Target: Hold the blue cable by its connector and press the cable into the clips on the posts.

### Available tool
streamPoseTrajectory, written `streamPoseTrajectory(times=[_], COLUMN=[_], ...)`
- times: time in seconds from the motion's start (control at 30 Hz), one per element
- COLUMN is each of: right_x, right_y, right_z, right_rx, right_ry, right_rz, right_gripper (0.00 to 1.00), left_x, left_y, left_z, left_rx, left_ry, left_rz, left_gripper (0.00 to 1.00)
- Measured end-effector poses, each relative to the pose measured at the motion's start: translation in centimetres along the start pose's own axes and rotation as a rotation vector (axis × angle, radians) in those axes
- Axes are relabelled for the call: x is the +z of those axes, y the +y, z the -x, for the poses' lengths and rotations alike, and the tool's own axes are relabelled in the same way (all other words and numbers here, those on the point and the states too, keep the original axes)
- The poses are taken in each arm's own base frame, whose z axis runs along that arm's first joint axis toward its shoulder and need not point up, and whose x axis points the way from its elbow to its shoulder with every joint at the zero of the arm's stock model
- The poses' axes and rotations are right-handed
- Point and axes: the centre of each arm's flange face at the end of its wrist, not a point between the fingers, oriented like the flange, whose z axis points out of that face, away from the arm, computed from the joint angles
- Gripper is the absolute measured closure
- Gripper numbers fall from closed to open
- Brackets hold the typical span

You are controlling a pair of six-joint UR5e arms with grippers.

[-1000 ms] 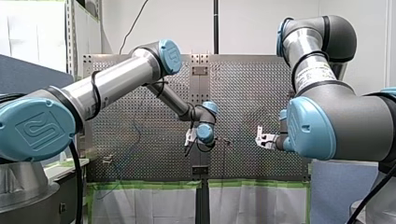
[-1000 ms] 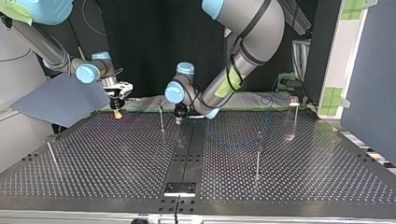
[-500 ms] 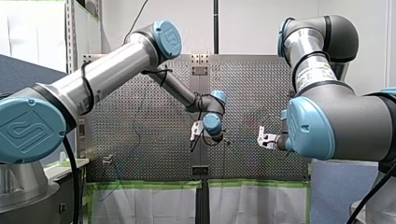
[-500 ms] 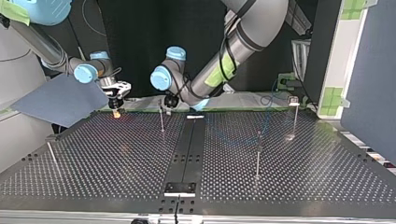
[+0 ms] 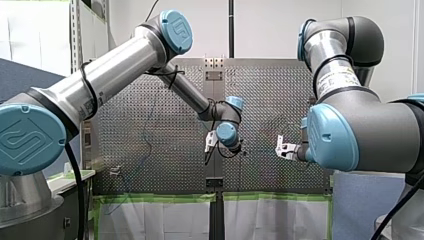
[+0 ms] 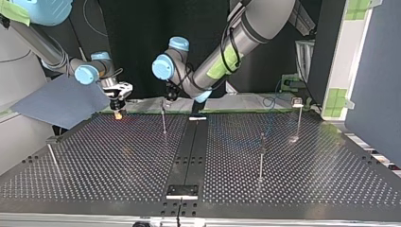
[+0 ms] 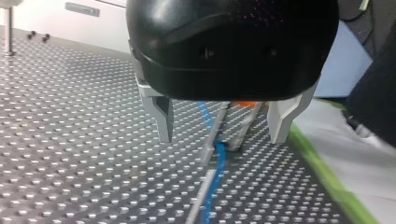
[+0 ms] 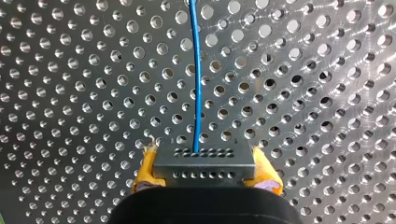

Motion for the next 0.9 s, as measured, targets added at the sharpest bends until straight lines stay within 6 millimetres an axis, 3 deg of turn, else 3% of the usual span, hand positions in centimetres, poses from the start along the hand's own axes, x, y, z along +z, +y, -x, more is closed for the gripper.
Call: streamPoseTrajectory(times=[0.3, 0.9], right_x=[0.0, 0.0], right_y=[0.0, 0.0], right_z=[0.0, 0.0], right_rx=[0.002, 0.007], right_ry=[-0.003, 0.001], right_rz=[0.000, 0.000], right_gripper=[1.00, 1.00], left_x=[-0.7, -0.2], left_y=[0.4, -0.2], left_z=[-2.7, -2.4], left_rx=[0.002, -0.028], left_ry=[0.023, -0.036], left_rz=[-0.019, -0.058], left_gripper=[0.00, 0.00])
